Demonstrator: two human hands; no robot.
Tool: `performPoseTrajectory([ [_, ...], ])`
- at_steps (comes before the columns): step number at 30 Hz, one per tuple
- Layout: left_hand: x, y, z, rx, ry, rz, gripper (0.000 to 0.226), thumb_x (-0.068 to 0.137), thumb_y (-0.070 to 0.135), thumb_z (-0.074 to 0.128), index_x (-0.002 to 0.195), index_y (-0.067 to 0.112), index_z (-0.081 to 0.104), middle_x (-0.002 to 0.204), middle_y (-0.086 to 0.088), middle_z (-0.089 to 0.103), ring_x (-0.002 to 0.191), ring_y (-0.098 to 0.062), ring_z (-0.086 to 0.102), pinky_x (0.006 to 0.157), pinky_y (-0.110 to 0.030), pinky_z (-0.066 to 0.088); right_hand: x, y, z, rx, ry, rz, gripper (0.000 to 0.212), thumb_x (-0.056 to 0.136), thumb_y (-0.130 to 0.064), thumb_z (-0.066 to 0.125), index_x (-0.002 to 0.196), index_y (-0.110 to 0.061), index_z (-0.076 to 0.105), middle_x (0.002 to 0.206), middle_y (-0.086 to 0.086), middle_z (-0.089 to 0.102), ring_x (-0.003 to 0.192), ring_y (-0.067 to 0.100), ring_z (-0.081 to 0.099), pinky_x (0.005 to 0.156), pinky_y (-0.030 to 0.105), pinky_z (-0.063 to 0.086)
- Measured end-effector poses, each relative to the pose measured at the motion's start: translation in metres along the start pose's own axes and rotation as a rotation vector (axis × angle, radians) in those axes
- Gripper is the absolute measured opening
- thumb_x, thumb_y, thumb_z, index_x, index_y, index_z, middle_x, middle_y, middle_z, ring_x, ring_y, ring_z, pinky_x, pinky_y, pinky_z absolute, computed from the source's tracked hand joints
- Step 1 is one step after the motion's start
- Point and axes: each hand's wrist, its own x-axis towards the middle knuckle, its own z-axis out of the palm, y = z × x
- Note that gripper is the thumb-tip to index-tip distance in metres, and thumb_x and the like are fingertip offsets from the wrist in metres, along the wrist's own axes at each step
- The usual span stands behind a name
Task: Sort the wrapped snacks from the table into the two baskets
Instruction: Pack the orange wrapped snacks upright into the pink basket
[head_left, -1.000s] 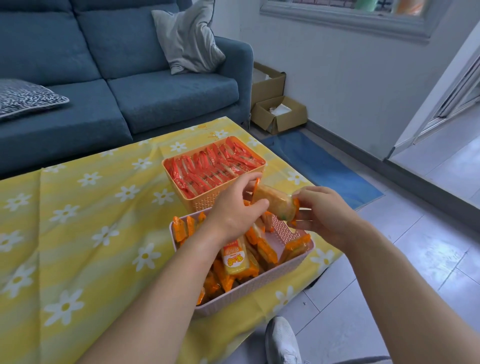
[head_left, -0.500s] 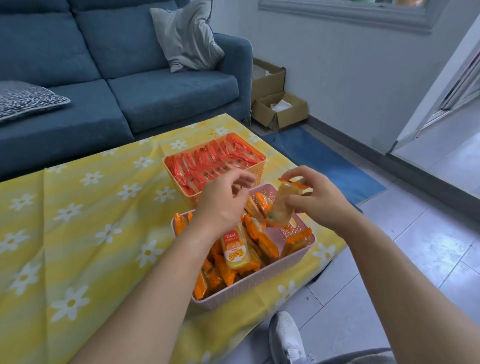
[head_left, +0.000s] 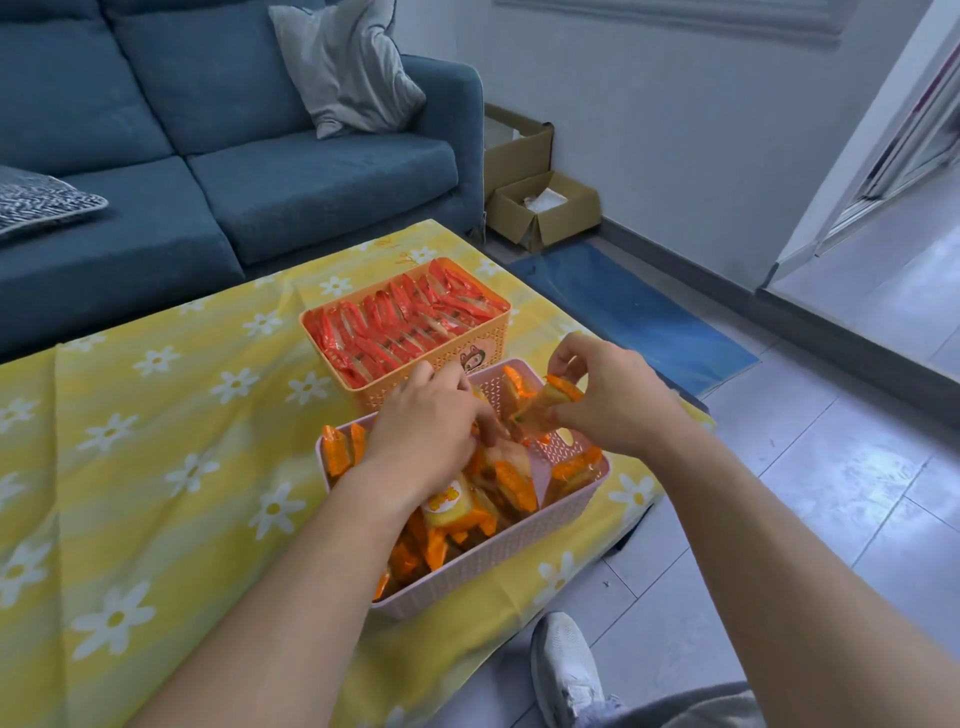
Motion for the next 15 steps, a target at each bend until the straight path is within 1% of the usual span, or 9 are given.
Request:
performPoseTrajectory([
  [2, 0.002, -0.005, -0.001, -0.038, 0.004, 0.0, 0.017, 0.091, 0.029, 0.067, 0.086, 0.045, 0.069, 0.103, 0.013, 0.047, 0.104, -0.019, 0.042, 0.089, -0.036, 0.042, 0.0, 0.001, -0.001, 0.002, 0.008, -0.008, 0.041, 0.08, -0.026, 0.083, 0.112, -0.03, 0.058, 0.109, -0.005, 0.064, 0.087, 0.018, 0.065, 0.073, 0.043, 0.063],
  [3, 0.003, -0.006, -0.001, -0.07, -0.027, -0.003, 0.015, 0.091, 0.032, 0.068, 0.087, 0.046, 0.067, 0.105, 0.014, 0.048, 0.106, -0.019, 0.042, 0.092, -0.037, 0.042, -0.001, 0.002, -0.002, 0.007, 0.009, -0.008, 0.041, 0.08, -0.027, 0.083, 0.112, -0.03, 0.058, 0.109, -0.005, 0.064, 0.087, 0.018, 0.065, 0.073, 0.042, 0.063],
  [4, 0.003, -0.007, -0.002, -0.091, -0.077, -0.006, 0.013, 0.089, 0.036, 0.069, 0.094, 0.047, 0.066, 0.108, 0.015, 0.049, 0.108, -0.018, 0.041, 0.094, -0.038, 0.042, -0.001, 0.004, -0.002, 0.012, 0.009, -0.009, 0.041, 0.08, -0.027, 0.083, 0.113, -0.03, 0.058, 0.109, -0.005, 0.064, 0.088, 0.018, 0.065, 0.074, 0.042, 0.063],
  [6, 0.004, -0.006, -0.001, -0.097, -0.198, -0.024, 0.036, 0.084, 0.042, 0.07, 0.117, 0.052, 0.061, 0.114, 0.013, 0.047, 0.112, -0.018, 0.039, 0.098, -0.039, 0.041, -0.001, 0.005, -0.003, 0.02, -0.004, -0.014, 0.042, 0.08, -0.028, 0.084, 0.114, -0.029, 0.058, 0.109, -0.005, 0.064, 0.088, 0.018, 0.064, 0.075, 0.042, 0.063],
  [7, 0.005, -0.005, -0.001, -0.081, -0.237, -0.037, 0.046, 0.082, 0.043, 0.07, 0.124, 0.054, 0.056, 0.115, 0.012, 0.046, 0.113, -0.018, 0.038, 0.098, -0.039, 0.04, -0.001, 0.005, -0.003, 0.02, -0.014, -0.018, 0.043, 0.079, -0.028, 0.084, 0.114, -0.029, 0.058, 0.11, -0.005, 0.064, 0.088, 0.017, 0.064, 0.075, 0.042, 0.063],
  [8, 0.005, -0.004, 0.0, -0.054, -0.25, -0.041, 0.051, 0.082, 0.043, 0.07, 0.128, 0.055, 0.054, 0.115, 0.011, 0.045, 0.113, -0.019, 0.038, 0.098, -0.039, 0.039, -0.001, 0.005, -0.003, 0.016, -0.022, -0.022, 0.043, 0.079, -0.029, 0.084, 0.114, -0.03, 0.058, 0.11, -0.005, 0.064, 0.088, 0.017, 0.064, 0.075, 0.042, 0.063],
  [10, 0.007, 0.0, 0.002, -0.004, -0.233, -0.04, 0.043, 0.085, 0.047, 0.069, 0.125, 0.056, 0.057, 0.112, 0.009, 0.041, 0.112, -0.021, 0.038, 0.096, -0.038, 0.039, -0.001, 0.004, -0.003, -0.004, -0.024, -0.033, 0.043, 0.079, -0.031, 0.083, 0.114, -0.03, 0.058, 0.109, -0.006, 0.064, 0.088, 0.017, 0.064, 0.074, 0.043, 0.063],
  [13, 0.009, 0.005, 0.003, 0.024, -0.13, -0.027, 0.016, 0.09, 0.049, 0.066, 0.106, 0.048, 0.069, 0.104, 0.008, 0.041, 0.111, -0.023, 0.041, 0.089, -0.037, 0.039, -0.001, 0.004, -0.002, -0.012, 0.012, -0.038, 0.043, 0.08, -0.033, 0.082, 0.114, -0.03, 0.058, 0.105, -0.005, 0.065, 0.087, 0.018, 0.065, 0.073, 0.044, 0.063],
  [15, 0.011, 0.004, 0.003, -0.014, -0.089, -0.044, 0.007, 0.09, 0.045, 0.068, 0.097, 0.044, 0.072, 0.102, 0.008, 0.043, 0.11, -0.023, 0.042, 0.085, -0.036, 0.039, 0.0, 0.004, -0.002, 0.01, 0.073, -0.023, 0.042, 0.08, -0.035, 0.082, 0.113, -0.03, 0.058, 0.104, -0.007, 0.065, 0.086, 0.017, 0.064, 0.072, 0.042, 0.063],
])
